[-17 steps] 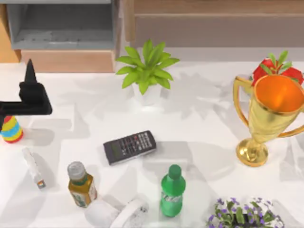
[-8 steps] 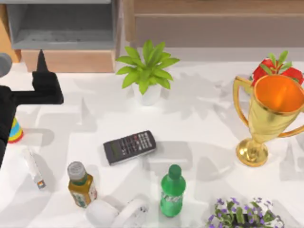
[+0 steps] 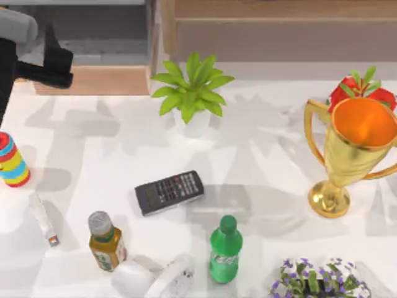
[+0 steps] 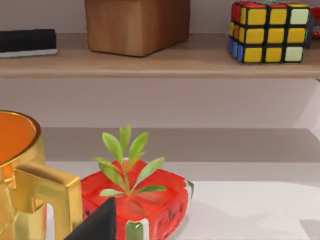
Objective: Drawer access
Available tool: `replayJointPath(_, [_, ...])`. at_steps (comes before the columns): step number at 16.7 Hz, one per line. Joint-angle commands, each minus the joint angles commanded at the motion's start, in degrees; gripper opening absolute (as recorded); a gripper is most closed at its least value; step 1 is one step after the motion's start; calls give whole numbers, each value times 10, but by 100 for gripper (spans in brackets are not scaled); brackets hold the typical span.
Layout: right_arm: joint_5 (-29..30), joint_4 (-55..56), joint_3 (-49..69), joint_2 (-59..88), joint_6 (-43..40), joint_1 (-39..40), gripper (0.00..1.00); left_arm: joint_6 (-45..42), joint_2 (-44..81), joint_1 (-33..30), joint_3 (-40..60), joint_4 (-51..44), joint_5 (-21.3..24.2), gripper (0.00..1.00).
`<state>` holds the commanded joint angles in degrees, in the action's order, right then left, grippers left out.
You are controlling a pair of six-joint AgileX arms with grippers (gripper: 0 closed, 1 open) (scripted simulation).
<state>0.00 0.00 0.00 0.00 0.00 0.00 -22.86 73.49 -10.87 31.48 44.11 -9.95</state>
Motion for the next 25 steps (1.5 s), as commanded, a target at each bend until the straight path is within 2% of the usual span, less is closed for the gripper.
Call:
replayJointPath(8, [0, 0, 0, 0, 0, 0, 100, -460, 388, 216, 206, 157, 227, 100])
replayJointPath(11, [0, 0, 0, 0, 0, 0, 100, -587, 495, 287, 266, 199, 302, 100])
replayJointPath(13, [0, 0, 0, 0, 0, 0, 100, -642, 541, 322, 295, 219, 338, 100])
replayJointPath(16, [0, 0, 0, 0, 0, 0, 100, -679, 571, 348, 315, 232, 366, 100])
replayJointPath(21, [0, 0, 0, 0, 0, 0, 100, -679, 571, 346, 315, 230, 364, 100])
replayJointPath(25, [0, 0, 0, 0, 0, 0, 100, -679, 591, 339, 357, 210, 356, 100])
